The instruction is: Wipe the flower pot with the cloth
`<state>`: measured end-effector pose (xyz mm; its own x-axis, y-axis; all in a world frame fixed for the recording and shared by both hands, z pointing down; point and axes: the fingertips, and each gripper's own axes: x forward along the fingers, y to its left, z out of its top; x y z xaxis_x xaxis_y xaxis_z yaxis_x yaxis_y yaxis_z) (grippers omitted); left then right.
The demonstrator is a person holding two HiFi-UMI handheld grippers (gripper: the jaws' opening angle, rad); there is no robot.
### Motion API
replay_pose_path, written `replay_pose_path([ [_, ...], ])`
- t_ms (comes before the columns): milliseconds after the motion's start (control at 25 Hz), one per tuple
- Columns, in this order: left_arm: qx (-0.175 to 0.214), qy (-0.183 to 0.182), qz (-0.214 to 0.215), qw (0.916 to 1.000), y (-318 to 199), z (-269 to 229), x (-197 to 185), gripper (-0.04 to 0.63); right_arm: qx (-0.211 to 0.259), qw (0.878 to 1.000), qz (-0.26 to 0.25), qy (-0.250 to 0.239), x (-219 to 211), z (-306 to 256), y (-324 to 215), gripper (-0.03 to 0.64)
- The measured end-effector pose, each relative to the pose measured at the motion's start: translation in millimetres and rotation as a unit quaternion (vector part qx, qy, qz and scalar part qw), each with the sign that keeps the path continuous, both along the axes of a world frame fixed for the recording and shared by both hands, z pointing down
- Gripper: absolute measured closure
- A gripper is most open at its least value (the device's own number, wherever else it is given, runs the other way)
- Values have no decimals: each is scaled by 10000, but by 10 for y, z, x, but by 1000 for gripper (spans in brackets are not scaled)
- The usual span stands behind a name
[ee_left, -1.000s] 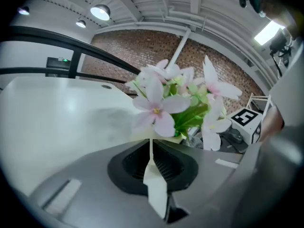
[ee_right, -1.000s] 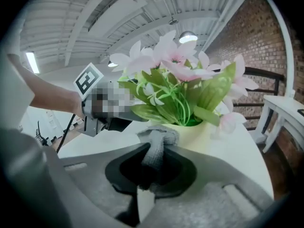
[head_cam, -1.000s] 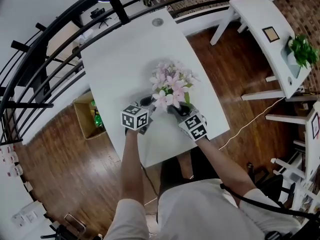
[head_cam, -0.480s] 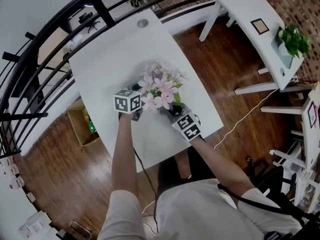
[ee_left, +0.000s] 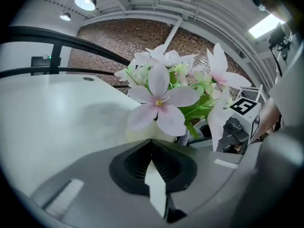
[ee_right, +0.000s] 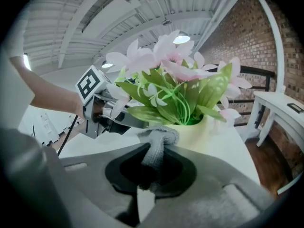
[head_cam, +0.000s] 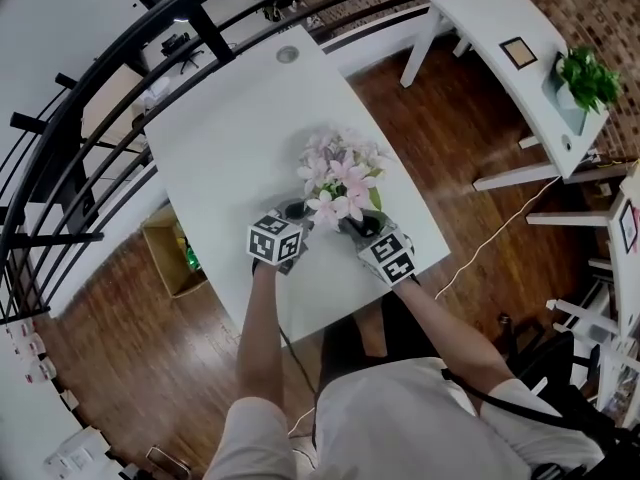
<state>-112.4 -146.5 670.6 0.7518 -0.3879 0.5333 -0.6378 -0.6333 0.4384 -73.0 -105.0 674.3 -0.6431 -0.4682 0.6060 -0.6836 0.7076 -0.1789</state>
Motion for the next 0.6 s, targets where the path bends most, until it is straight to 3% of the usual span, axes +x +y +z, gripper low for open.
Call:
replay_pose_path([
  [160,7,133,-152,9998,58,-48,38,586,-2,9999,9,-134,-81,-12,-22,611],
  [360,78,364,-912,9951,-180,-230,-219,550,-95,9988,247,-423,-76,-62,-36,611],
  [480,-77,632,-1118,9917,-252,-360,-233,396,-305,9944,778,-653,271,20,-47,611],
  [600,-181,840,-1140,9898,-205,-454,-94,355,-351,9891,1298,-605,826,82,-133,611],
])
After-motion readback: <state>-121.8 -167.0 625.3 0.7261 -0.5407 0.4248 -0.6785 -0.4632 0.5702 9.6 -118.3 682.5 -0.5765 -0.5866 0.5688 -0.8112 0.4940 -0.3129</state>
